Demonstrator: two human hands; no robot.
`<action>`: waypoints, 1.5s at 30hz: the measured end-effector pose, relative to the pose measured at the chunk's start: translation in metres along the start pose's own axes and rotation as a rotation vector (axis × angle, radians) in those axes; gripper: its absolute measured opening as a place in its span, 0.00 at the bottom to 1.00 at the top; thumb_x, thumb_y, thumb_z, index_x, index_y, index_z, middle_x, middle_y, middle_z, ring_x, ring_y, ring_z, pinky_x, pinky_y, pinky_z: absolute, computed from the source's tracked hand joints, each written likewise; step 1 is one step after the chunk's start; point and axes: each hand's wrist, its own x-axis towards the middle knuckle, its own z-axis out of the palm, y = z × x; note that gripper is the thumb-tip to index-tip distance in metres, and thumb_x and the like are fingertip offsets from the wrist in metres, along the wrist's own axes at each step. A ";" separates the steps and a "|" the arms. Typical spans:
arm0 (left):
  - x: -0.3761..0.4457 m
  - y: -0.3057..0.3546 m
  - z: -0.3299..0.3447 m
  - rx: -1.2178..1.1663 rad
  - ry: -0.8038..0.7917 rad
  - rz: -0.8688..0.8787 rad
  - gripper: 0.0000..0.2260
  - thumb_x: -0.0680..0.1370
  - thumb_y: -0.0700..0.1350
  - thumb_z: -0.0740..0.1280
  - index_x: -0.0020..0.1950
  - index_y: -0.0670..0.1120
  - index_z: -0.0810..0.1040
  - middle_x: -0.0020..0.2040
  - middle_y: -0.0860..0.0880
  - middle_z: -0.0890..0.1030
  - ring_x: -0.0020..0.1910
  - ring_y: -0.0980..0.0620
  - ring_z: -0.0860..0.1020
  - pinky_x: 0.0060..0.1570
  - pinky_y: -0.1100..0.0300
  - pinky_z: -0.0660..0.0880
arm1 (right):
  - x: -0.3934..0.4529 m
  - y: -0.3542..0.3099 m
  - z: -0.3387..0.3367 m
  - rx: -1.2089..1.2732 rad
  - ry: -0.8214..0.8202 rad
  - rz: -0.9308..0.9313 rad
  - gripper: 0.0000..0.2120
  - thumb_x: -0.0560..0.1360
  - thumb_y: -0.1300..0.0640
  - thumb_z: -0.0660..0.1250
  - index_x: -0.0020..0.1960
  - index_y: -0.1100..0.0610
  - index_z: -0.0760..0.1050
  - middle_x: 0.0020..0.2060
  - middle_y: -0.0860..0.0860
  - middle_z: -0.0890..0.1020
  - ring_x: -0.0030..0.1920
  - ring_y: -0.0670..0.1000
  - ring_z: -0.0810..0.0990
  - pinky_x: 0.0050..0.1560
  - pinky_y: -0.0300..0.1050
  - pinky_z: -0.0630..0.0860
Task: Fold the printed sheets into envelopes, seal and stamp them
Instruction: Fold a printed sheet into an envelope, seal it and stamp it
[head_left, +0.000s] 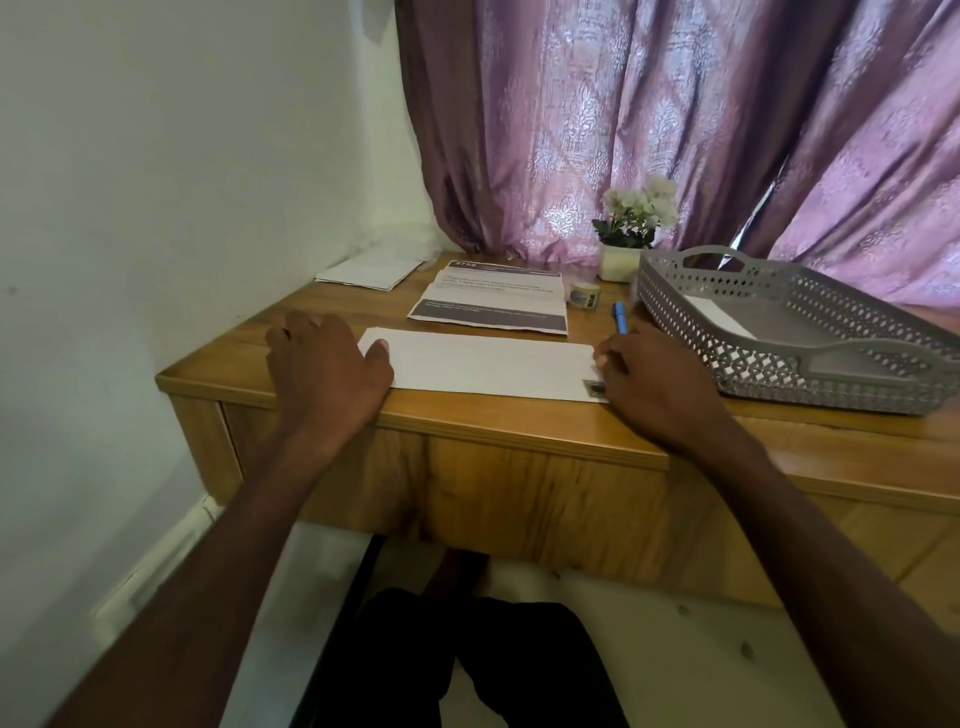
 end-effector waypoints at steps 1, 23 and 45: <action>0.002 -0.001 -0.001 -0.025 -0.005 0.000 0.23 0.82 0.60 0.64 0.59 0.40 0.82 0.66 0.37 0.79 0.69 0.38 0.72 0.70 0.45 0.67 | 0.000 0.000 0.000 0.010 -0.009 0.005 0.11 0.82 0.50 0.63 0.55 0.51 0.83 0.55 0.52 0.79 0.48 0.51 0.79 0.51 0.53 0.79; 0.016 -0.006 -0.019 -1.167 0.006 -0.229 0.07 0.74 0.42 0.79 0.48 0.52 0.86 0.55 0.54 0.84 0.55 0.53 0.79 0.51 0.63 0.76 | 0.015 0.003 -0.001 0.111 0.350 -0.049 0.08 0.80 0.56 0.68 0.55 0.53 0.83 0.51 0.51 0.83 0.49 0.52 0.80 0.50 0.45 0.73; 0.139 0.187 -0.053 -1.787 -0.288 -0.167 0.06 0.78 0.33 0.72 0.50 0.43 0.82 0.45 0.45 0.84 0.41 0.51 0.83 0.37 0.63 0.82 | 0.122 0.070 -0.131 0.781 0.242 0.120 0.03 0.71 0.60 0.79 0.44 0.55 0.86 0.32 0.48 0.86 0.27 0.45 0.82 0.26 0.36 0.75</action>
